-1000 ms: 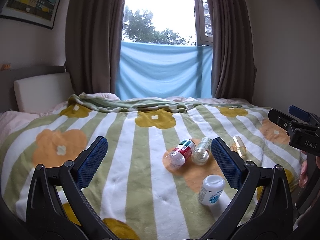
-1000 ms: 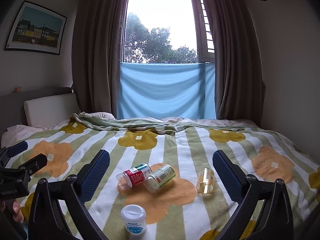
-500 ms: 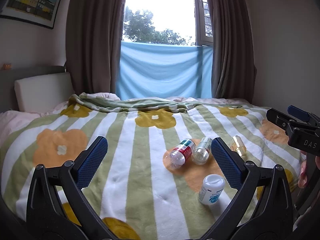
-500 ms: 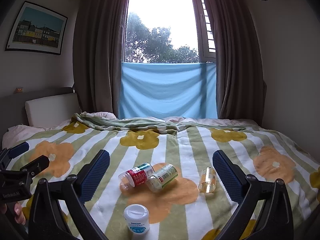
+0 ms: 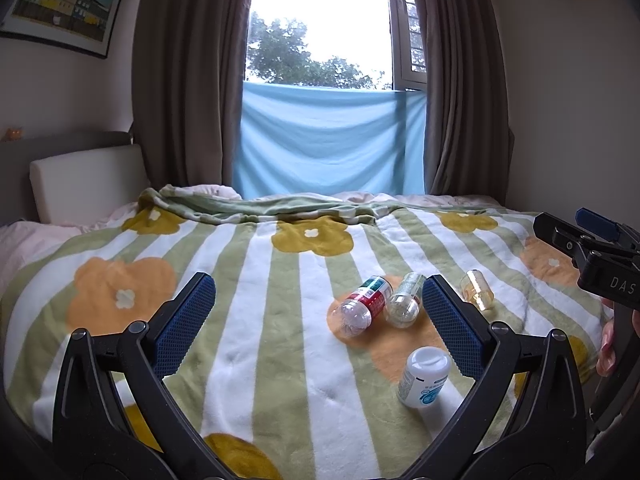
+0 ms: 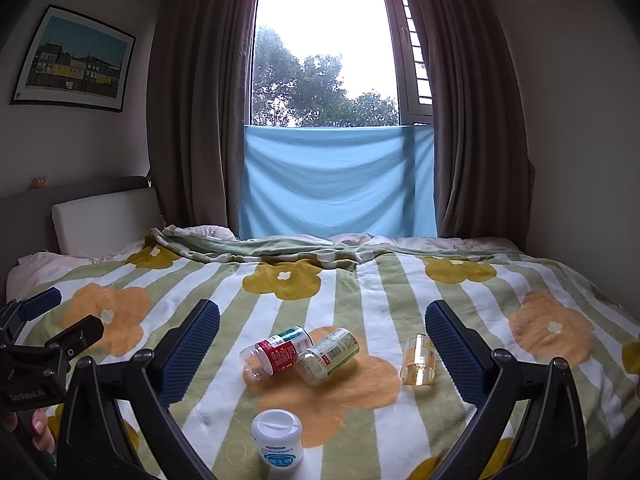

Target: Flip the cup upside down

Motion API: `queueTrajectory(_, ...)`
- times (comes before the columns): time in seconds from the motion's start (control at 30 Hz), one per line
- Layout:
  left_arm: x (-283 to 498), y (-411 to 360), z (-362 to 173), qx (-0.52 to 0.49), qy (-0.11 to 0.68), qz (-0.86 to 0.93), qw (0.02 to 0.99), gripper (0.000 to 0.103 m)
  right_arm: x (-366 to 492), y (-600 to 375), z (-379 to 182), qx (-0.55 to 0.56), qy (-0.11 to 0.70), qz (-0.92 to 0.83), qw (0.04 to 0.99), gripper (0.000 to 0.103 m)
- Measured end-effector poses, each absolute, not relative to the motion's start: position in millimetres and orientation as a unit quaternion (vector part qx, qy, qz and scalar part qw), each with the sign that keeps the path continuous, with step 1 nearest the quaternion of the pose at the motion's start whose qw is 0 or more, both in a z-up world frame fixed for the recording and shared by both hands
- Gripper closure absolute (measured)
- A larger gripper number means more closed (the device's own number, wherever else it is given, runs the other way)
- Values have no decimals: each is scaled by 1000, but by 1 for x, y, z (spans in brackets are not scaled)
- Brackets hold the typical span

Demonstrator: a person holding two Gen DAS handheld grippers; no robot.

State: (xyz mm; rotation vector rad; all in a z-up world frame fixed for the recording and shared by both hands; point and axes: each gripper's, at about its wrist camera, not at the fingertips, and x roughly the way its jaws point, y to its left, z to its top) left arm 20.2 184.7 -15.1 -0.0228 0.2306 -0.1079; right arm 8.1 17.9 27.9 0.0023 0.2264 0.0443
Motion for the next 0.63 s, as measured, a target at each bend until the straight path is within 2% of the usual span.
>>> queueTrajectory(0.63, 9, 187, -15, 3, 83, -25, 996, 0, 7, 19, 28, 2, 112, 22, 994, 0)
